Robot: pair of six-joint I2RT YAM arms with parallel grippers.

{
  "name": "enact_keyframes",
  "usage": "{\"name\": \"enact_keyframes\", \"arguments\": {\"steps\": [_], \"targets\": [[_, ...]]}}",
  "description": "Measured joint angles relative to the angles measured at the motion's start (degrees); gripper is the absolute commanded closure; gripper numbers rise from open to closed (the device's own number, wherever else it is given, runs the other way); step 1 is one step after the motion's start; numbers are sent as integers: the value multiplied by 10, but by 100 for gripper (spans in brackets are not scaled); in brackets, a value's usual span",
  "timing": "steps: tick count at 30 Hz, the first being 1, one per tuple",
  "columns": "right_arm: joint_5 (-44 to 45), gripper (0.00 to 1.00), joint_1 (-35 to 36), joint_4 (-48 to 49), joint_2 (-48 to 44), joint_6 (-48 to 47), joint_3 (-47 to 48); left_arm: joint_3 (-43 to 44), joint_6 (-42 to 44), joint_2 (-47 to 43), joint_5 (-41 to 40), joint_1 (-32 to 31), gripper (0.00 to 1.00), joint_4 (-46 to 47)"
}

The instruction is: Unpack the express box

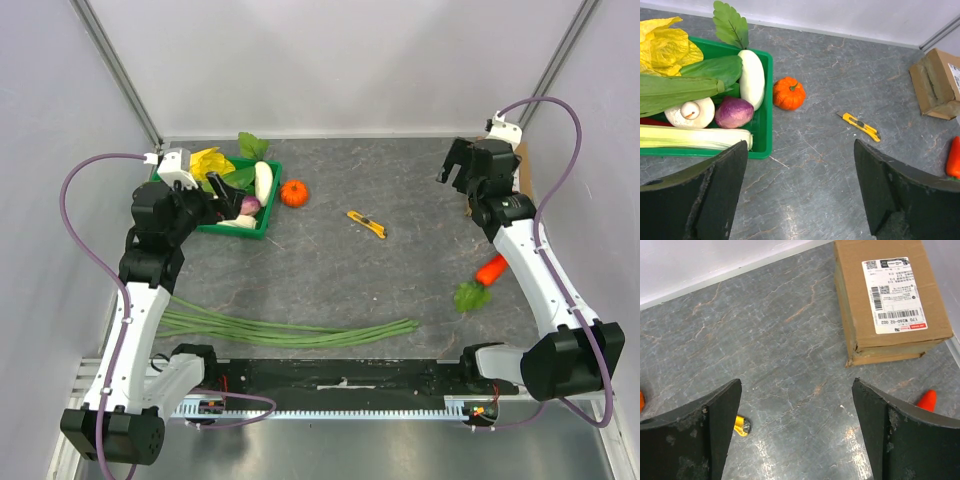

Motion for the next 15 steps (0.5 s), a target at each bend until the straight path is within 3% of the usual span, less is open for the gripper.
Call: {"name": "enact_keyframes", "arguments": {"steps": [8,15], "targets": [[12,2,-7,-15,13,-14,15,-20,-2,-6,-2,0,1,26],[12,2,-38,-14,130,-35,114,-25,-4,31,13,0,5,39]]}}
